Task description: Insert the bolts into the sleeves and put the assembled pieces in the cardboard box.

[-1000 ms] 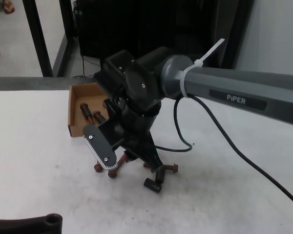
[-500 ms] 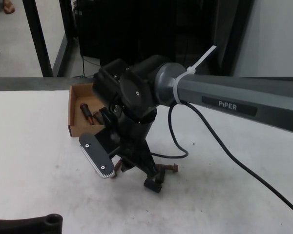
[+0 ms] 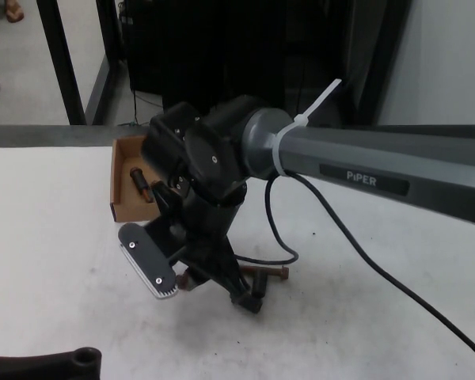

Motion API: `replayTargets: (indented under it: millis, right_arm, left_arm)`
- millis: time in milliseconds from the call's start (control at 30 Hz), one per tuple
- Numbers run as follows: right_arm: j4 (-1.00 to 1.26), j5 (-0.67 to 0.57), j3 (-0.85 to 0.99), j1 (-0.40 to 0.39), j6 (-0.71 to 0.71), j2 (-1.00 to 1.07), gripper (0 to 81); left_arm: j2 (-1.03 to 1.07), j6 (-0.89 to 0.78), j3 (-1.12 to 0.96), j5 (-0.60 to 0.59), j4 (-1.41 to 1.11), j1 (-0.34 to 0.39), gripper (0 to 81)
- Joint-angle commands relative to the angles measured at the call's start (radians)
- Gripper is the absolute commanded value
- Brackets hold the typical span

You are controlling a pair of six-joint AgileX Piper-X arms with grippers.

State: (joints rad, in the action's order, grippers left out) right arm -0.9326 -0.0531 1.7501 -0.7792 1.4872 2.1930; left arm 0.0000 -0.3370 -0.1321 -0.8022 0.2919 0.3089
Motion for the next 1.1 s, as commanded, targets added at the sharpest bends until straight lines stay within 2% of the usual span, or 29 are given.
replayTargets:
  millis: [0, 300, 333, 500, 567, 667, 733, 833, 867, 933, 1067]
  right_arm:
    - [-0.004, -0.011, 0.007, 0.002, 0.009, 0.022, 41.9]
    - [0.003, 0.009, 0.006, 0.005, 0.009, 0.057, 41.1]
    - [0.003, 0.009, 0.006, 0.005, 0.009, 0.057, 38.5]
    - [0.016, 0.027, 0.006, 0.017, 0.009, 0.057, 15.8]
    - [0.031, 0.037, 0.006, 0.029, -0.003, 0.057, 13.9]
    - [0.038, 0.040, 0.006, 0.040, -0.036, 0.057, 21.3]
    - [0.038, 0.040, 0.006, 0.039, -0.063, 0.057, 33.2]
    - [0.038, 0.046, 0.006, 0.039, -0.075, 0.057, 56.6]
    - [0.038, 0.053, 0.006, 0.039, -0.075, 0.057, 60.0]
    - [0.038, 0.079, 0.006, 0.036, -0.075, 0.057, 59.6]
    - [0.038, 0.092, 0.006, 0.037, -0.075, 0.059, 53.4]
  left_arm:
    - [0.000, 0.004, -0.001, -0.011, -0.020, 0.005, 0.8]
    - [0.000, 0.004, -0.001, -0.011, -0.020, 0.005, 0.8]
    - [0.000, 0.004, -0.001, -0.011, -0.020, 0.005, 0.8]
    - [0.000, 0.004, -0.001, -0.011, -0.020, 0.005, 0.8]
    - [0.000, 0.004, -0.001, -0.011, -0.020, 0.005, 0.8]
    - [0.000, 0.004, -0.001, -0.011, -0.020, 0.005, 0.8]
    - [0.000, 0.004, -0.001, -0.011, -0.020, 0.005, 0.8]
    - [0.000, 0.001, -0.001, -0.008, -0.020, 0.005, 0.8]
    - [0.000, 0.001, -0.001, -0.007, -0.020, 0.005, 0.8]
    - [0.000, 0.001, -0.001, -0.007, -0.020, 0.005, 0.8]
    - [0.000, -0.023, -0.001, -0.008, -0.020, 0.005, 0.8]
